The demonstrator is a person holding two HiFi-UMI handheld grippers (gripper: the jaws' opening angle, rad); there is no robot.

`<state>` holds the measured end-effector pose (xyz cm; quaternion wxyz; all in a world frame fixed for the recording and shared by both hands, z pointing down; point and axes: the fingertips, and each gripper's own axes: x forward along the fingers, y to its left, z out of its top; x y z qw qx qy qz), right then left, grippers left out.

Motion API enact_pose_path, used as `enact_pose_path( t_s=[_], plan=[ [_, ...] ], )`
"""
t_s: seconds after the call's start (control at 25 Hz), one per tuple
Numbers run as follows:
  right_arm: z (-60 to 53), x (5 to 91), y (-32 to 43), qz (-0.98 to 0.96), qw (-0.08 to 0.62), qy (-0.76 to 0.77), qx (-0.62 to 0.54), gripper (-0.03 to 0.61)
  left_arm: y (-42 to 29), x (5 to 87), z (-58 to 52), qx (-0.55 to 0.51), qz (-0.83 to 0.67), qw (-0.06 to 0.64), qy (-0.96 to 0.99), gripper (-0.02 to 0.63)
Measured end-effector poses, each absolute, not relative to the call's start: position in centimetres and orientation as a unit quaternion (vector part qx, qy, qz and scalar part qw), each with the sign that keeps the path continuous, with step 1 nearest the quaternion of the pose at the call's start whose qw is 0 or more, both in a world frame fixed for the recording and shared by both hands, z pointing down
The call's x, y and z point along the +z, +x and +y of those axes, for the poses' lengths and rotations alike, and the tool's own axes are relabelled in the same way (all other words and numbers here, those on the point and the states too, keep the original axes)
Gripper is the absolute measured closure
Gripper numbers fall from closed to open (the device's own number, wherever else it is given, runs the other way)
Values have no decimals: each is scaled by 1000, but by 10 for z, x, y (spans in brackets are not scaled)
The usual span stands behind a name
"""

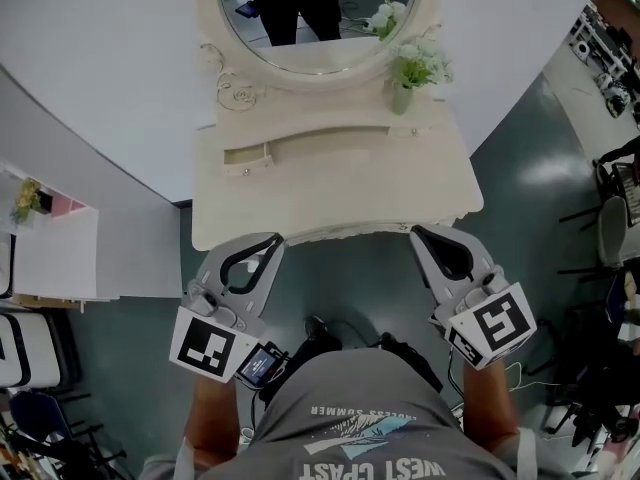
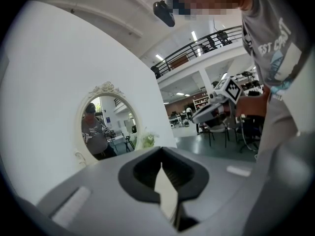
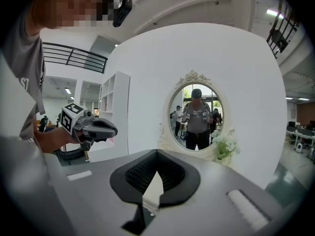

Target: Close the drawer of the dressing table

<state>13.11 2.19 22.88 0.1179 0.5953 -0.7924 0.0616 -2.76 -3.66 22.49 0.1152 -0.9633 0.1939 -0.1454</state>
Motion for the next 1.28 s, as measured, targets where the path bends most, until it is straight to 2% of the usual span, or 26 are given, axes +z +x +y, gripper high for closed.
enact_pose_path(
  t_s=[0.52, 0.68, 1.28],
  plan=[
    [-4, 225, 88, -782, 141, 604, 54, 577, -68, 225, -74, -116, 189, 111, -969, 611],
    [-21, 223, 86, -792, 138, 593, 48, 577, -75, 222, -82, -117, 200, 131, -964, 612],
    [-133, 222, 80, -870, 133, 473, 30, 577, -96, 230, -146, -147, 348, 80, -923, 612]
  ],
)
